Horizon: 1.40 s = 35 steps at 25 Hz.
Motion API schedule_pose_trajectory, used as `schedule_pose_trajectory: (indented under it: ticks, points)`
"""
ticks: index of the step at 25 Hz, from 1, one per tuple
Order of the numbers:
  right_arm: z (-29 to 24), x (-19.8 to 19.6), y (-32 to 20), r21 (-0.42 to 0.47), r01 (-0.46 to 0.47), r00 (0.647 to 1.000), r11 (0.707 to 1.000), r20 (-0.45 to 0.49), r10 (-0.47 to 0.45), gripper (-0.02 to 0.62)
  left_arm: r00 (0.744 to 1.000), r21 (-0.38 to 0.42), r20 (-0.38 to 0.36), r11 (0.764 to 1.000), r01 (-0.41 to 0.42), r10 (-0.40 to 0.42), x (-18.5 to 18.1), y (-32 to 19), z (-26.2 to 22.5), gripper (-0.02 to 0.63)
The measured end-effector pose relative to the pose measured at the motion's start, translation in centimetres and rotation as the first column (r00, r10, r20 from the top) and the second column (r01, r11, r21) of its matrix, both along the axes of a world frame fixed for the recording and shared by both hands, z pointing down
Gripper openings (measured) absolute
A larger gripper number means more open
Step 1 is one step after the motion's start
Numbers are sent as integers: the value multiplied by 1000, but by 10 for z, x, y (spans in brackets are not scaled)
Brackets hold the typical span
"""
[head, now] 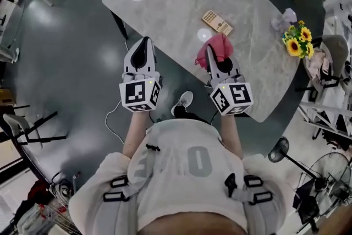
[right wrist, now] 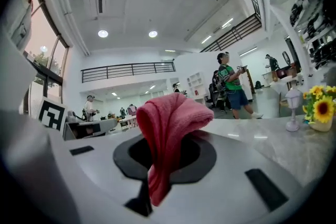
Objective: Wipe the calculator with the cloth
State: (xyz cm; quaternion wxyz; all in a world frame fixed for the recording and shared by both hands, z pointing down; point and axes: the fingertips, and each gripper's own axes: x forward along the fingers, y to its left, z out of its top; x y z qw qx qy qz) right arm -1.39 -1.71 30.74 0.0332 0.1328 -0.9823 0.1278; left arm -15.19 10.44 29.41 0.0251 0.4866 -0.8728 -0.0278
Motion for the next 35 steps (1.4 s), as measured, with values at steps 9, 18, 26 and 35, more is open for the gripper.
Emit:
schedule_pose_trajectory:
  ticks: [9, 18, 26, 35]
  points:
    - [-1, 53, -71, -1, -236, 971, 972, 33, 236, 55, 986, -1, 46, 987, -163, 163, 17, -87, -14, 21]
    - [-22, 114, -94, 63, -451, 892, 890, 74, 446, 55, 933, 16, 154, 943, -332, 326, 45, -137, -45, 21]
    - [-38, 117, -111, 131, -588, 809, 798, 82, 582, 55, 859, 26, 214, 876, -481, 465, 43, -195, -64, 21]
    - [-36, 101, -136, 166, -676, 730, 718, 23, 683, 55, 834, 94, 172, 834, -544, 525, 21, -243, -74, 21]
